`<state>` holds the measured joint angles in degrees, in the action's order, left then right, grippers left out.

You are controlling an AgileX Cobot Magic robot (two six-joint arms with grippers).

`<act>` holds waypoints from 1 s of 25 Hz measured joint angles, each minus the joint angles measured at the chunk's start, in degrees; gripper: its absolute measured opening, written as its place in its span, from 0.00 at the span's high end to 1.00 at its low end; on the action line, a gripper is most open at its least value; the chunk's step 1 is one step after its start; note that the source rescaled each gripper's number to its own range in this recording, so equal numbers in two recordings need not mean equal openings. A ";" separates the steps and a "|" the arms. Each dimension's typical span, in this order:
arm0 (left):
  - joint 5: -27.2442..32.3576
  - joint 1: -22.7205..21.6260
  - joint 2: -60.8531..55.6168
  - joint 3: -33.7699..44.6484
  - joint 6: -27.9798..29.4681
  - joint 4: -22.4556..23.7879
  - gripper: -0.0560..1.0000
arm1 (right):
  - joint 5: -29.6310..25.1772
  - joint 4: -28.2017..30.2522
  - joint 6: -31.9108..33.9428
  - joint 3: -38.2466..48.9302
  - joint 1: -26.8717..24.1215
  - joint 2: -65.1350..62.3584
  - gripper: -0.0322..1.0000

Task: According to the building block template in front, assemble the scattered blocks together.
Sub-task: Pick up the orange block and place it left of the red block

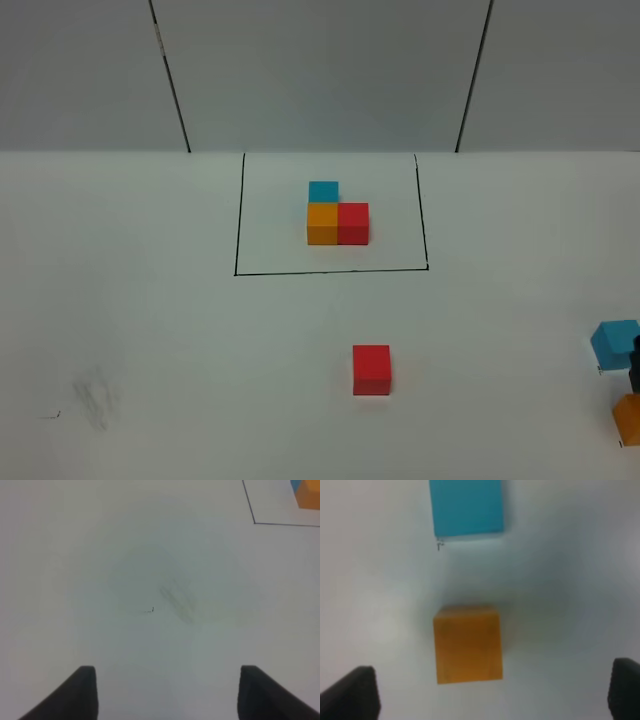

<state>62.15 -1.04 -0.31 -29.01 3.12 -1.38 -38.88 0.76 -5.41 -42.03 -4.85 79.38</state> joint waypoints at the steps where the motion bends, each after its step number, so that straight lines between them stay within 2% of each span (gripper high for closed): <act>1: 0.00 0.00 0.00 0.00 0.00 0.00 0.63 | -0.62 -0.04 -0.74 -0.83 0.00 0.66 0.11; 4: 0.00 0.00 0.00 0.00 0.00 0.00 0.63 | -2.52 -0.76 -2.66 -2.93 0.00 1.84 0.12; 8: 0.00 0.00 0.00 0.00 0.00 0.00 0.63 | -4.58 -4.90 -5.43 -4.42 0.00 3.28 0.13; 14: 0.00 0.00 0.00 0.00 0.00 0.00 0.63 | -6.82 -6.29 -5.55 -4.58 0.10 4.89 0.14; 25: 0.00 0.00 0.00 0.00 0.00 0.00 0.63 | -5.24 -6.91 -4.64 -4.79 0.10 11.78 0.14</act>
<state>62.15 -1.04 -0.31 -29.01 3.12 -1.38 -44.11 -6.15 -10.04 -46.82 -4.75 91.16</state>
